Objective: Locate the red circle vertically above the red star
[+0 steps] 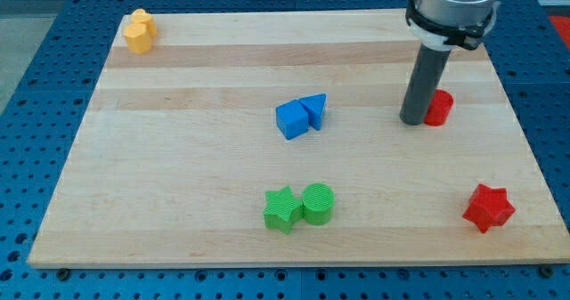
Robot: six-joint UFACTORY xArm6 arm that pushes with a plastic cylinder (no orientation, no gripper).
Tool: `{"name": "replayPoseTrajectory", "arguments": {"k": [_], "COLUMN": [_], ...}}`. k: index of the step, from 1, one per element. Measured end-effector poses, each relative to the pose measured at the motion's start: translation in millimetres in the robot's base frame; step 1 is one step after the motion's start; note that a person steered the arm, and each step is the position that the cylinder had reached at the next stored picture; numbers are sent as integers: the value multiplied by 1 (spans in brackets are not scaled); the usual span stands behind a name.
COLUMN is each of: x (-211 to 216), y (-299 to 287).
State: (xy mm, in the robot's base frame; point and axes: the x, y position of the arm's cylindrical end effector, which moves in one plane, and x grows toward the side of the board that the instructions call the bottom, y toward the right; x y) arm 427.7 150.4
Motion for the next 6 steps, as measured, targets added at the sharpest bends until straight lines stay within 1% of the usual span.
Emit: {"name": "replayPoseTrajectory", "arguments": {"k": [1, 2, 3, 4, 5, 6], "x": [-32, -47, -15, 33, 36, -6], "y": [-20, -5, 17, 28, 28, 28]}}
